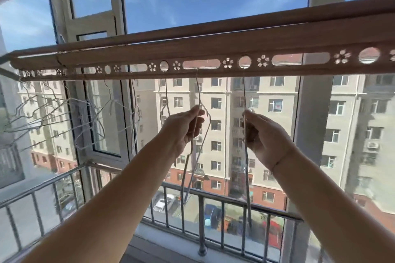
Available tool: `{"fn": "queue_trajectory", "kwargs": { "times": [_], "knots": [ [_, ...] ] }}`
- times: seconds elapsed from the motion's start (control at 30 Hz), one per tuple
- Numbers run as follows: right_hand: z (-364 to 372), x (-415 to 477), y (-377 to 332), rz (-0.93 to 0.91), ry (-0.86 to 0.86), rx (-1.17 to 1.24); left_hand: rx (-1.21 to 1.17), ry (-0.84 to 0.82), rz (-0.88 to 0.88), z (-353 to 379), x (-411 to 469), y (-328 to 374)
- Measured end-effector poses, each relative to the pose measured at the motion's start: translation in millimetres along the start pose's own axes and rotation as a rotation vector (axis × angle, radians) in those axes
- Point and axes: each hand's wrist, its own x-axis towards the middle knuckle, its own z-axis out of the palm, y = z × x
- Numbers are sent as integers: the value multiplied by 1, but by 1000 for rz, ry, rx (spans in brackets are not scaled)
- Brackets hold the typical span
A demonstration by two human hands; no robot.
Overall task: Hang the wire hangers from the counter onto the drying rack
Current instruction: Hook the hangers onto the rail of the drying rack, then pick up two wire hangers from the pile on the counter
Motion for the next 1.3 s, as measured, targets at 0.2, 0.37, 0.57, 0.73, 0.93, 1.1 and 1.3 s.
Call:
{"fn": "queue_trajectory", "kwargs": {
  "times": [0.2,0.37,0.57,0.73,0.93,1.1,1.3],
  "knots": [
    [-27,-15,26,-152,112,-240,109,-6,1,-19,-22,-32],
    [-58,-31,66,-134,161,-393,212,-1,10,-50,-49,-69],
    [-82,-61,106,-118,157,-538,209,-63,-107,-71,-75,-124],
    [-106,-91,120,-103,142,-674,368,-256,-165,-65,-95,-178],
    [-166,-124,109,-10,198,-811,480,-557,-162,-4,-125,-217],
    [-221,-153,80,-11,333,-914,480,-693,-138,58,-140,-241],
    [-319,-216,32,17,509,-990,460,-861,-123,165,-172,-270]
  ]
}}
